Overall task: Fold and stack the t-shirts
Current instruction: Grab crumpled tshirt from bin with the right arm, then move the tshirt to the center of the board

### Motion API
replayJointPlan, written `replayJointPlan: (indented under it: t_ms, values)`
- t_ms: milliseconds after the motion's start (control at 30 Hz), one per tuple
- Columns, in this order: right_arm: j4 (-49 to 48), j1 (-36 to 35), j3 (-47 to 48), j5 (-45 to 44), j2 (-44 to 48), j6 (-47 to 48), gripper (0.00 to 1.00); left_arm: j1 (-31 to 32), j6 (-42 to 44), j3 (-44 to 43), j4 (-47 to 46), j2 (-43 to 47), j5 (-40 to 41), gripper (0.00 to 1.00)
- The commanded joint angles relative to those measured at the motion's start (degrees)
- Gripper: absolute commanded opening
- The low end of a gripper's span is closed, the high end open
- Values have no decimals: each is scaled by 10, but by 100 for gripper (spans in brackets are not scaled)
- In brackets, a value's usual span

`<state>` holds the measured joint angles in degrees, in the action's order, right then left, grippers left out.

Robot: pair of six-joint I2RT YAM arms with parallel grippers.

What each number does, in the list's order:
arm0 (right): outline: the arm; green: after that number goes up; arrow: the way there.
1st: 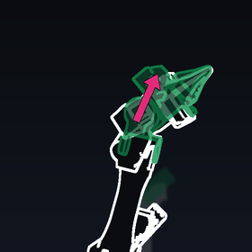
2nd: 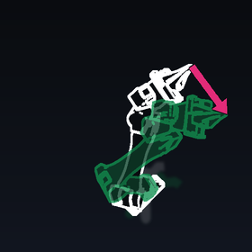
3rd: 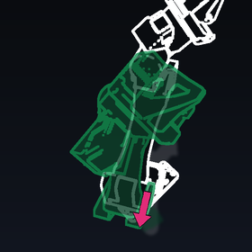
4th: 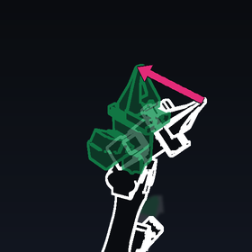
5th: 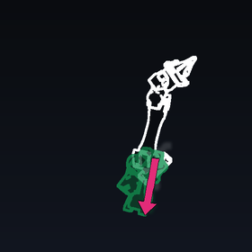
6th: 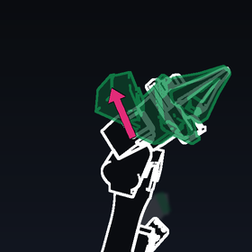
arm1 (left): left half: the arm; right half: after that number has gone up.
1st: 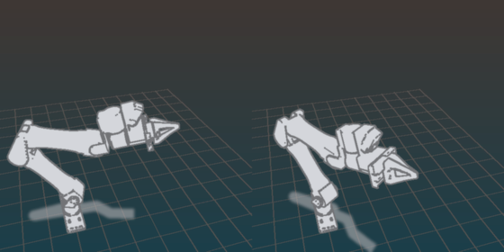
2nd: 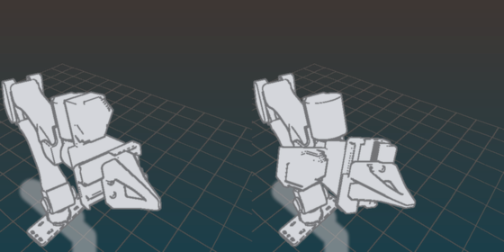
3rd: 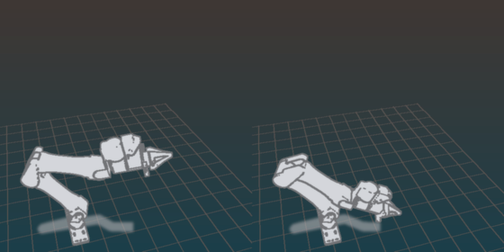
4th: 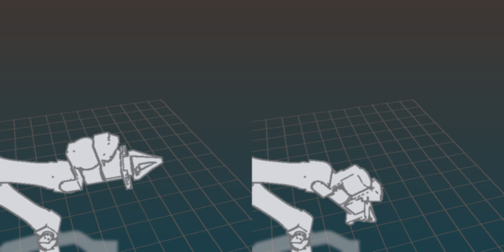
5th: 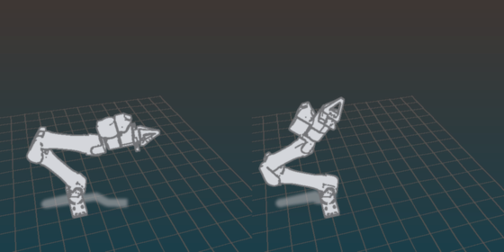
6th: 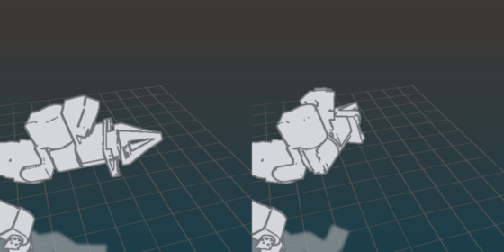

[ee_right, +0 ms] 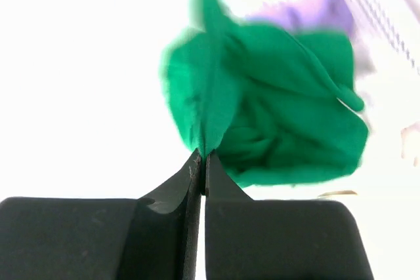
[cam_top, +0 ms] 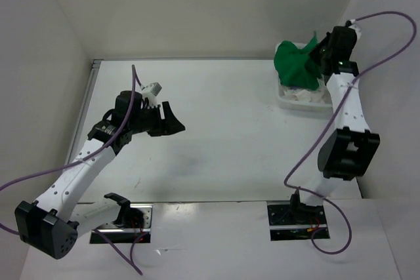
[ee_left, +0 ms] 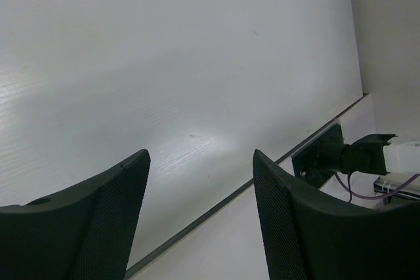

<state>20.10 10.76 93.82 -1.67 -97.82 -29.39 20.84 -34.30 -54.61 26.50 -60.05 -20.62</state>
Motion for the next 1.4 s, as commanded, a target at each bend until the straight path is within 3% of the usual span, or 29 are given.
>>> replayJointPlan:
  t_ms: [0,267,400,600,667,767,800,900,1000,1167,1367]
  values:
    - [-45,-10,36,39,129,-24,0,3,3,-44,-25,-5,-6,72]
    - [-94,-105,158,234,209,-116,0,3,-8,-110,1,-32,86,75]
    - [-143,-137,287,368,204,-175,0,-9,-13,-132,1,-32,116,76]
    - [-175,-207,399,410,172,-228,0,-21,-6,-155,7,-38,157,81]
    - [-168,-212,369,391,172,-221,0,-27,-1,-175,17,-43,170,82]
    - [-196,-212,215,391,206,-221,0,-27,15,-188,23,-43,189,82]
    - [-204,-212,124,386,212,-214,0,-27,15,-188,23,-43,189,82]
    - [-192,-212,-18,353,207,-178,0,-27,21,-149,23,-43,183,84]
    - [-182,-212,-104,310,172,-126,0,-27,35,-118,23,-43,183,88]
    - [-189,-218,-107,309,78,-120,0,-33,48,-120,23,-81,167,88]
    - [-128,-239,40,244,-40,-103,0,-33,53,-96,13,-98,112,84]
